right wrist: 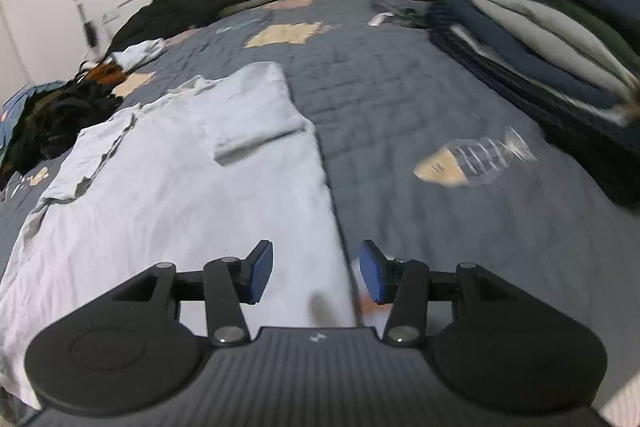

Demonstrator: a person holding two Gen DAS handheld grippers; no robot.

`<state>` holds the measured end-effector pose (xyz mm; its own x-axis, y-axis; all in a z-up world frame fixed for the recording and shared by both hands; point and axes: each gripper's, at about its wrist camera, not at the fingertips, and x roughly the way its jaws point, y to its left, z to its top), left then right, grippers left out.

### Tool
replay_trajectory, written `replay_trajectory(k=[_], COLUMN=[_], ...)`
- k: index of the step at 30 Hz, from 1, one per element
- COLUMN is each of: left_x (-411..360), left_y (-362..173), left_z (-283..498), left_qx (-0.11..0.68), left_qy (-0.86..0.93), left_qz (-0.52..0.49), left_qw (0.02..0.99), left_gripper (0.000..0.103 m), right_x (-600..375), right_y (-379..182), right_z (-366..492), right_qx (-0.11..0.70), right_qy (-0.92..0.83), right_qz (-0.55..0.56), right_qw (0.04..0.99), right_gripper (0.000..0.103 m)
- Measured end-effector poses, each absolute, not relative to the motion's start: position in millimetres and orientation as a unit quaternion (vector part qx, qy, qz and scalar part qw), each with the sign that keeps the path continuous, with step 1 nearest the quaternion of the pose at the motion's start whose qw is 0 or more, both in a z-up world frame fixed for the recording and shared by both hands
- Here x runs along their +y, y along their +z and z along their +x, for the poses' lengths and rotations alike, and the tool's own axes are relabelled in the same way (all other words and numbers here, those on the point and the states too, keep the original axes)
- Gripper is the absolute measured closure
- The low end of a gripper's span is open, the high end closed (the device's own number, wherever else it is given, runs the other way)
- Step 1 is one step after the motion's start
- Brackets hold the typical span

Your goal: Fold clothes

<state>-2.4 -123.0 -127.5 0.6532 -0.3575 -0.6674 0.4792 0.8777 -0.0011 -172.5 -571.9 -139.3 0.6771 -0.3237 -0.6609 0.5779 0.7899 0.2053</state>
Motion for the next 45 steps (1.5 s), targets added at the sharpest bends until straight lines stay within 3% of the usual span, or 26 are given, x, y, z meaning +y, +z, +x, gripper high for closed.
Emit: replay_trajectory(k=[5, 10, 13, 14, 16, 17, 19, 25, 30, 34, 35, 36, 37, 45], left_x=[-140.8, -153.3, -145.0, -141.8, -133.4, -127.7, -118.7, -127.1, -132.8, -136.5, -136.9, -133.8, -129.4, -75.3], left_y=[-131.9, -147.9, -157.0, -160.0, -161.8, -159.1, -156.5, -158.6, -165.0, -166.0, -165.4, -162.2, -158.2, -81.4], left_z=[-42.1, -39.3, -22.2, -16.3, -4.2, 1.9, 11.8, 11.7, 14.1, 13.9, 13.6, 14.1, 15.0, 14.6], left_qx=[0.299, 0.315, 0.37, 0.389, 0.42, 0.43, 0.448, 0.455, 0.472, 0.48, 0.48, 0.481, 0.481, 0.423], left_qy=[-0.265, -0.276, -0.274, -0.272, -0.271, -0.272, -0.282, -0.272, -0.254, -0.257, -0.261, -0.266, -0.272, -0.327], left_qz=[0.218, 0.244, 0.194, 0.175, 0.128, 0.095, 0.037, 0.055, 0.061, 0.061, 0.059, 0.044, 0.024, -0.106], left_qw=[0.89, 0.875, 0.866, 0.862, 0.857, 0.856, 0.848, 0.846, 0.842, 0.837, 0.835, 0.834, 0.833, 0.839], left_gripper=[0.043, 0.043, 0.043, 0.048, 0.066, 0.085, 0.092, 0.093, 0.082, 0.082, 0.087, 0.092, 0.092, 0.094], right_x=[-549.8, -549.8, -553.2, -554.0, -556.9, -560.0, -566.3, -578.3, -568.4, -565.9, -563.9, -562.7, -564.7, -593.0], right_y=[-133.9, -145.8, -154.0, -156.9, -161.0, -160.9, -160.3, -174.1, -178.2, -183.6, -182.4, -182.5, -180.2, -126.4], right_z=[-188.7, -195.3, -194.3, -194.9, -197.0, -200.3, -207.7, -217.1, -217.0, -215.9, -216.1, -215.9, -218.1, -257.6], right_qx=[0.324, 0.353, 0.369, 0.374, 0.381, 0.379, 0.373, 0.403, 0.42, 0.436, 0.435, 0.435, 0.428, 0.312], right_qy=[-0.267, -0.282, -0.284, -0.287, -0.293, -0.293, -0.292, -0.284, -0.271, -0.26, -0.249, -0.236, -0.226, -0.161], right_qz=[0.138, 0.155, 0.162, 0.162, 0.166, 0.177, 0.204, 0.256, 0.227, 0.219, 0.217, 0.22, 0.239, 0.385], right_qw=[0.897, 0.878, 0.87, 0.867, 0.861, 0.86, 0.857, 0.831, 0.836, 0.833, 0.838, 0.841, 0.842, 0.853], right_gripper=[0.056, 0.056, 0.055, 0.055, 0.055, 0.055, 0.055, 0.055, 0.051, 0.051, 0.061, 0.084, 0.097, 0.101])
